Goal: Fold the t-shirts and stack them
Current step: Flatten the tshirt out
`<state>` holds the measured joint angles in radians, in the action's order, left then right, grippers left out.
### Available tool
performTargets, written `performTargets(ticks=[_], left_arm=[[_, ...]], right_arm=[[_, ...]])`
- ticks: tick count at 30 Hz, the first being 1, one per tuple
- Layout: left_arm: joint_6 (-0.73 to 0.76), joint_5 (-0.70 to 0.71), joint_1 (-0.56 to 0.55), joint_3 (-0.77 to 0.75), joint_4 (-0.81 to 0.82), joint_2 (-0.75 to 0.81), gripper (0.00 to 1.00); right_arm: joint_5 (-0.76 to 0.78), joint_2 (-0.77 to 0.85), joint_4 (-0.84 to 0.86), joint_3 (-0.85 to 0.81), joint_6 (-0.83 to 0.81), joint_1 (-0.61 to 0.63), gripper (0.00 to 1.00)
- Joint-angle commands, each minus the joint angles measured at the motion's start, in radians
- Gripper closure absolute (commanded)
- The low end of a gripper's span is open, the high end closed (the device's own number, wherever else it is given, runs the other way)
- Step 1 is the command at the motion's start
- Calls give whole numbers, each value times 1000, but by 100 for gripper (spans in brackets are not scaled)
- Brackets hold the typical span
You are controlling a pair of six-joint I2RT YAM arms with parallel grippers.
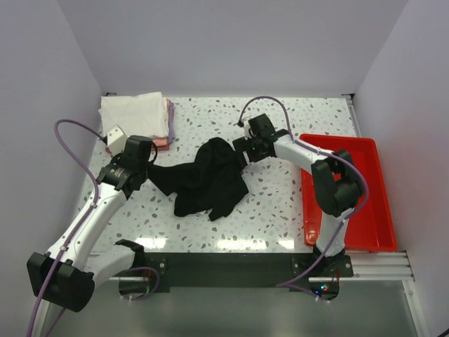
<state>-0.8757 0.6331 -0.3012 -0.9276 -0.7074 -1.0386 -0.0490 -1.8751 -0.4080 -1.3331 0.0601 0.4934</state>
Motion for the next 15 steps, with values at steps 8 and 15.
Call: performTargets(ticks=[8,15], left_arm=[[-13,28,20,-28,23,-49,100],[7,7,46,-50,55,-60,100]], right_arm=[[-175,-159,87,-110,-2,4,49],[-100,-58,67,-89,46,2,100]])
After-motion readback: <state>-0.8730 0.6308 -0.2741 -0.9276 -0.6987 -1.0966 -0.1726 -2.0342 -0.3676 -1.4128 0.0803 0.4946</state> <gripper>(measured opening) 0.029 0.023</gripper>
